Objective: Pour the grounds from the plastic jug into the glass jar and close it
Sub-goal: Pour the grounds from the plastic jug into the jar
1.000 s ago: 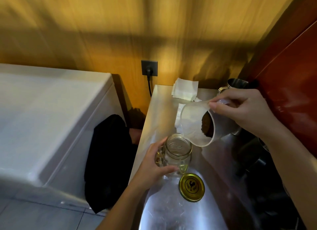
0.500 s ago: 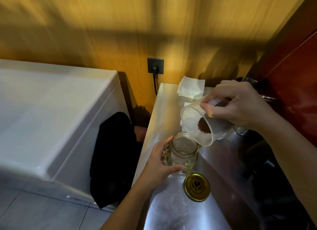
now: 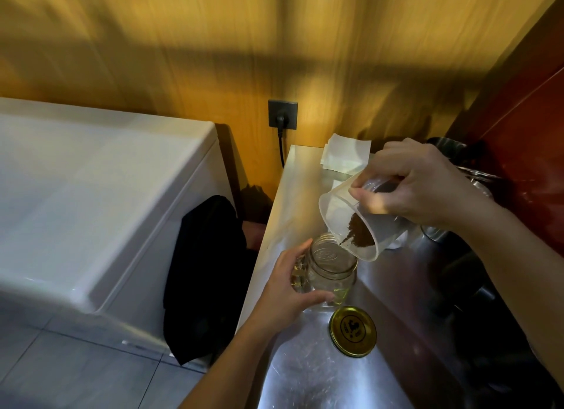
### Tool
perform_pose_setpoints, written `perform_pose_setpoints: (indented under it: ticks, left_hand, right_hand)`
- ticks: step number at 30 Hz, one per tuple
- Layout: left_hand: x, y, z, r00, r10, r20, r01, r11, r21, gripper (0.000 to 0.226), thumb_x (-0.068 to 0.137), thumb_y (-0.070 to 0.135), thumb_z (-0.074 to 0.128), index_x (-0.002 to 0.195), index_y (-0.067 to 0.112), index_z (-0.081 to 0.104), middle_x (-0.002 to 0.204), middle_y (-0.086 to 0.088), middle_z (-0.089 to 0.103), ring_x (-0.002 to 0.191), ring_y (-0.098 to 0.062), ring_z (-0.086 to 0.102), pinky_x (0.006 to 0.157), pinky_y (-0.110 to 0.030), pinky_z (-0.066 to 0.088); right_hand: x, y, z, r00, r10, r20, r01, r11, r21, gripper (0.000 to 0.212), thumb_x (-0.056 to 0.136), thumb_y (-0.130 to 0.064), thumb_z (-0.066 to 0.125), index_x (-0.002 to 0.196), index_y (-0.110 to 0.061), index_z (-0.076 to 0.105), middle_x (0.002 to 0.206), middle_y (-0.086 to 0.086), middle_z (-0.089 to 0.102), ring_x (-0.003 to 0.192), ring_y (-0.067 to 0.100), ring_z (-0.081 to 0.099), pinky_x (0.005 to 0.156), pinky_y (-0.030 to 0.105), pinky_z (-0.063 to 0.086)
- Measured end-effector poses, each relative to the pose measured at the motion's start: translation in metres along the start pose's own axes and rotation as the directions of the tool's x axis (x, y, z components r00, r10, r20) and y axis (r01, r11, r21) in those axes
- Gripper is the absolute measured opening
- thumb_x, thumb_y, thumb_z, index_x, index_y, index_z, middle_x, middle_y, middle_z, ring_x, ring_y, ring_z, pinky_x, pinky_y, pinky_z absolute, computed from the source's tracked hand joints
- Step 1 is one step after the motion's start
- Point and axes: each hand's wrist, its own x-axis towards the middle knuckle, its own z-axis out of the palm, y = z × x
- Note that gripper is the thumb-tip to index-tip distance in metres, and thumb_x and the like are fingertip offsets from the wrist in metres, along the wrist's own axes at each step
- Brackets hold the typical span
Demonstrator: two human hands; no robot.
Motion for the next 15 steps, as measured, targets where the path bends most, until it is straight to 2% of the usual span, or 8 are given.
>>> perform_pose_setpoints:
  ticks: [5, 8, 10, 13, 15]
  left_hand:
    - [-0.001, 0.0, 0.001, 1.0, -0.004, -0.001, 0.004, 1.0, 0.005, 0.083, 0.048, 0.067, 0.079, 0.12, 0.066, 0.036, 0.125, 0.026, 0.042, 0.118, 0.009, 0.042, 0.092, -0.007, 0.038]
    - [-0.002, 0.002, 0.001, 1.0, 0.003, -0.01, -0.003, 1.0, 0.0, 0.083, 0.048, 0.068, 0.078, 0.119, 0.065, 0.037, 0.124, 0.024, 0.043, 0.117, 0.01, 0.042, 0.092, -0.006, 0.037]
    - [-0.002, 0.004, 0.0, 1.0, 0.007, -0.013, -0.007, 1.0, -0.004, 0.083, 0.047, 0.069, 0.078, 0.12, 0.064, 0.038, 0.125, 0.023, 0.044, 0.118, 0.007, 0.043, 0.094, -0.009, 0.038]
    - [-0.003, 0.005, 0.001, 1.0, 0.009, -0.013, -0.009, 1.0, -0.008, 0.085, 0.048, 0.068, 0.078, 0.122, 0.061, 0.039, 0.125, 0.02, 0.045, 0.119, 0.003, 0.045, 0.099, -0.019, 0.04]
    - [-0.003, 0.005, 0.002, 1.0, 0.007, -0.014, -0.007, 1.0, -0.017, 0.089, 0.049, 0.065, 0.08, 0.128, 0.051, 0.041, 0.126, 0.016, 0.046, 0.12, -0.001, 0.046, 0.103, -0.028, 0.042]
  right_hand:
    - [0.005, -0.003, 0.003, 1.0, -0.009, 0.0, 0.009, 1.0, -0.028, 0.025, 0.069, -0.036, 0.064, 0.069, -0.012, 0.071, 0.059, 0.006, 0.061, 0.058, 0.012, 0.044, 0.062, 0.017, 0.027]
    - [0.007, -0.005, 0.005, 1.0, -0.008, 0.03, 0.009, 1.0, -0.03, 0.026, 0.069, -0.039, 0.062, 0.069, -0.014, 0.071, 0.06, 0.002, 0.06, 0.058, 0.009, 0.044, 0.062, 0.017, 0.027]
    - [0.008, -0.005, 0.007, 0.999, -0.004, 0.048, 0.005, 1.0, -0.022, 0.027, 0.071, -0.042, 0.065, 0.069, -0.016, 0.071, 0.062, 0.004, 0.06, 0.061, 0.018, 0.049, 0.063, 0.026, 0.034]
    - [0.008, -0.006, 0.009, 0.997, -0.005, 0.071, 0.006, 1.0, -0.012, 0.029, 0.074, -0.045, 0.065, 0.07, -0.017, 0.07, 0.061, 0.003, 0.057, 0.065, 0.027, 0.049, 0.063, 0.049, 0.044]
    - [0.008, -0.008, 0.011, 0.996, -0.004, 0.085, 0.004, 1.0, -0.01, 0.033, 0.073, -0.049, 0.059, 0.067, -0.019, 0.068, 0.057, -0.002, 0.051, 0.064, 0.026, 0.045, 0.061, 0.052, 0.043]
